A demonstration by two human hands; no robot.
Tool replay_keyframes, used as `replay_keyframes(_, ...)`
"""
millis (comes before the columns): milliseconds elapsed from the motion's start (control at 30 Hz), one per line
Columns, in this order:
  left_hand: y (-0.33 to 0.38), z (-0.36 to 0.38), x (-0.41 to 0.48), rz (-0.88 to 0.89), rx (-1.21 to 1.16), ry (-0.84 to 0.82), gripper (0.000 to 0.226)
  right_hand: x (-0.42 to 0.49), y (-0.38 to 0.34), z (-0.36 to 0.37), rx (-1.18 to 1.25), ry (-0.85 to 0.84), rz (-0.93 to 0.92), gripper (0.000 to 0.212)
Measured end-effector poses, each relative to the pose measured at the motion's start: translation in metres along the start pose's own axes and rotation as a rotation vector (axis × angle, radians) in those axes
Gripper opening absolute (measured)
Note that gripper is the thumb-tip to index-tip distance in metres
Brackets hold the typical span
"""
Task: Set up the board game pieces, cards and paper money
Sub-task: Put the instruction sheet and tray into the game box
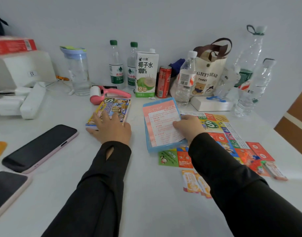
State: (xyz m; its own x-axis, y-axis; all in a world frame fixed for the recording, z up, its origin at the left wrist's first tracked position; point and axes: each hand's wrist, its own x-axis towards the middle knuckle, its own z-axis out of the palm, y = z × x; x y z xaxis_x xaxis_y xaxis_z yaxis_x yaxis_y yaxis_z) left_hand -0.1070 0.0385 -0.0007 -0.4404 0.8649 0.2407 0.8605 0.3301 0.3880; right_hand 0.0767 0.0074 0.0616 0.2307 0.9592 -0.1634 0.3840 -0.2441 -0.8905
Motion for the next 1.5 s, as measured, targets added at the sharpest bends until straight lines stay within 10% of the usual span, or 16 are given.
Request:
replay_keyframes(167,0.004,0.005,-0.006,0.098,0.047,-0.143,0.061,-0.006,0.009,-0.009,0.02,0.047,-0.026,0.03)
replay_keyframes(400,0.013,-0.002,-0.021,0.383,-0.116,0.137,0.045,-0.018,0.021,-0.025,0.124,0.094,-0.023,0.036)
replay_keyframes(600,-0.003,0.006,-0.001,0.097,-0.038,-0.063,0.07,-0.022,0.028,-0.031,0.169,0.106,-0.016,0.036)
replay_keyframes(1500,0.02,-0.002,-0.009,0.374,-0.082,0.148,0.027,-0.031,0.039,-0.038,0.257,0.057,0.011,0.039)
